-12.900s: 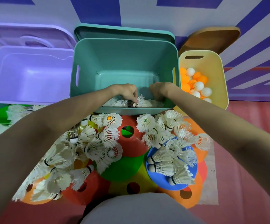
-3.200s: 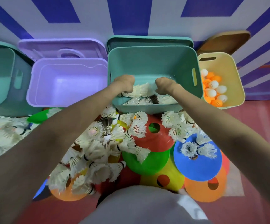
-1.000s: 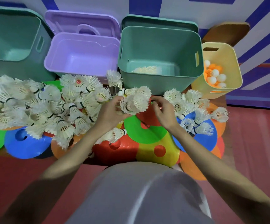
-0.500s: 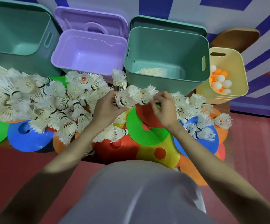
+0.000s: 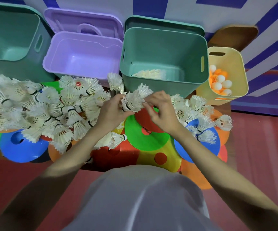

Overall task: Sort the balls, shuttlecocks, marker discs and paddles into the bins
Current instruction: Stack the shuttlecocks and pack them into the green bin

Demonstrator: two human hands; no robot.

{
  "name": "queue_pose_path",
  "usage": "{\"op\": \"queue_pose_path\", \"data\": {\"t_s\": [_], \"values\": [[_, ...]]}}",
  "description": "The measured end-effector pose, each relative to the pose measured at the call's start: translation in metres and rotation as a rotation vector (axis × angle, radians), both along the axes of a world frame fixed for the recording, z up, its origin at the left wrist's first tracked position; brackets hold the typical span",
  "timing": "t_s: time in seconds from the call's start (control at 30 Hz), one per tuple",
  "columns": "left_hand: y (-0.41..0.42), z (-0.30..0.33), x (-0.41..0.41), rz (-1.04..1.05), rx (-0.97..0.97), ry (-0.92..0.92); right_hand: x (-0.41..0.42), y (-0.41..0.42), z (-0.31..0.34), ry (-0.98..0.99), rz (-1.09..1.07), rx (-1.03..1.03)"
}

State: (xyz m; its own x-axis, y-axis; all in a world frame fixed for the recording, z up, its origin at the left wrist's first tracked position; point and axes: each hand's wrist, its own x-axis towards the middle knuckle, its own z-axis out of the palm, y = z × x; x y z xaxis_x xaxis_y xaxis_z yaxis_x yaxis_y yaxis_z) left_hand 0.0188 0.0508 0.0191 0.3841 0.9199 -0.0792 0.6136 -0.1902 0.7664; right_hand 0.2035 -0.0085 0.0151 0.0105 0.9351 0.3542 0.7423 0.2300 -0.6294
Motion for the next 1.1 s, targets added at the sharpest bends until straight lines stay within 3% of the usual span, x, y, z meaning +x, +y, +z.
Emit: {"op": "queue_pose_path", "data": {"t_s": [0.13, 0.3, 0.5, 0.67, 0.9, 1.1], "values": [[0.002, -0.004, -0.007, 0.071, -0.001, -0.026, 0.0, 0.007, 0.003, 0.026, -0.028, 0.011], [0.005, -0.003, -0.015, 0.233, -0.037, -0.098, 0.011, 0.011, -0.002, 0.147, -0.225, 0.042], [0.004, 0.002, -0.018, 0.297, -0.075, -0.156, 0.015, 0.031, -0.046, -0.175, -0.193, -0.361], [0.002, 0.004, -0.017, 0.305, -0.082, -0.159, 0.003, 0.048, -0.058, -0.448, -0.144, -0.476], [0.0, 0.005, -0.02, 0.301, -0.073, -0.15, -0.002, 0.06, -0.054, -0.444, -0.193, -0.552], [-0.005, 0.004, -0.022, 0.293, -0.051, -0.134, 0.001, 0.039, -0.039, -0.44, -0.247, -0.403]]}}
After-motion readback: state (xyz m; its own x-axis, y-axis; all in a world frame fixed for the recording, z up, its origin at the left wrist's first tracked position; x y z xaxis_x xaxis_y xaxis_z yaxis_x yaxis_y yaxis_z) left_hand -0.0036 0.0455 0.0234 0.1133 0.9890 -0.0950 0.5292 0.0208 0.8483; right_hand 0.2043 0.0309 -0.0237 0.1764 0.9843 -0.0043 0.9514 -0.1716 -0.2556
